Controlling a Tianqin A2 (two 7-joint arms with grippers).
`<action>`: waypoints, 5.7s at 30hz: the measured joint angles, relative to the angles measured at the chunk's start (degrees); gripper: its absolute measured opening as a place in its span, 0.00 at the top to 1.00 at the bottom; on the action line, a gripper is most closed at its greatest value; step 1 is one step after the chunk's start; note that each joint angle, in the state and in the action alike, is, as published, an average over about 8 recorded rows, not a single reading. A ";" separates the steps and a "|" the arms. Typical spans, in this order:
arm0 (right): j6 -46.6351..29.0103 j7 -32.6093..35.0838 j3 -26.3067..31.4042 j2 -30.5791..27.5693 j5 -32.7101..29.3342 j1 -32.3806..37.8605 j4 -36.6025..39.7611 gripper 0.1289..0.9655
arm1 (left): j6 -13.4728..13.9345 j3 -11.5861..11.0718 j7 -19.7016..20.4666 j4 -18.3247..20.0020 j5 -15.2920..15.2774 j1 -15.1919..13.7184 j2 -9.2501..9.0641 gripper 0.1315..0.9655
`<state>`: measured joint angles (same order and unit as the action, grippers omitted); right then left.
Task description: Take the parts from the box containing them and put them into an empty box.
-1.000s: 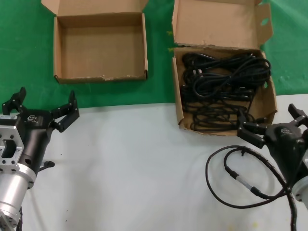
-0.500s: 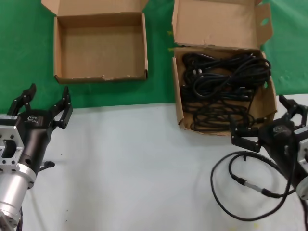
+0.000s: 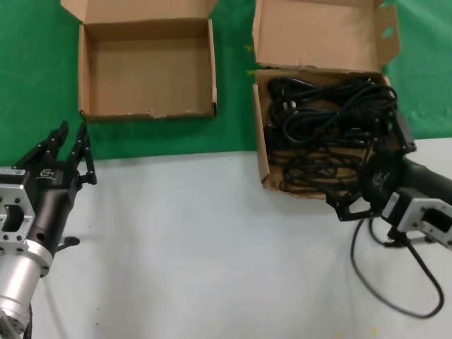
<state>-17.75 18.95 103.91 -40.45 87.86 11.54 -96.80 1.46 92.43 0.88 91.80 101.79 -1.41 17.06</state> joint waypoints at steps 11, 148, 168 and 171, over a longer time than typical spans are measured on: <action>-11.69 -1.26 5.38 -2.46 -14.87 12.76 2.66 0.00 | 0.00 0.00 0.00 0.00 0.00 0.00 0.00 0.90; -6.55 2.90 7.92 24.84 -31.43 24.63 0.74 0.59 | 0.00 0.00 0.02 0.00 -0.02 0.00 0.00 0.98; -5.53 -1.37 -2.53 21.02 -31.84 13.46 -10.44 0.12 | 0.00 0.00 -0.01 0.00 0.00 0.00 0.00 0.98; -4.68 -1.21 -2.41 20.22 -30.93 12.40 -10.00 0.07 | 0.00 0.00 0.00 0.00 0.00 0.00 0.00 0.98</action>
<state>-22.43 17.74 101.50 -20.23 56.93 23.94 -106.79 1.46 92.43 0.88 91.79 101.79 -1.41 17.06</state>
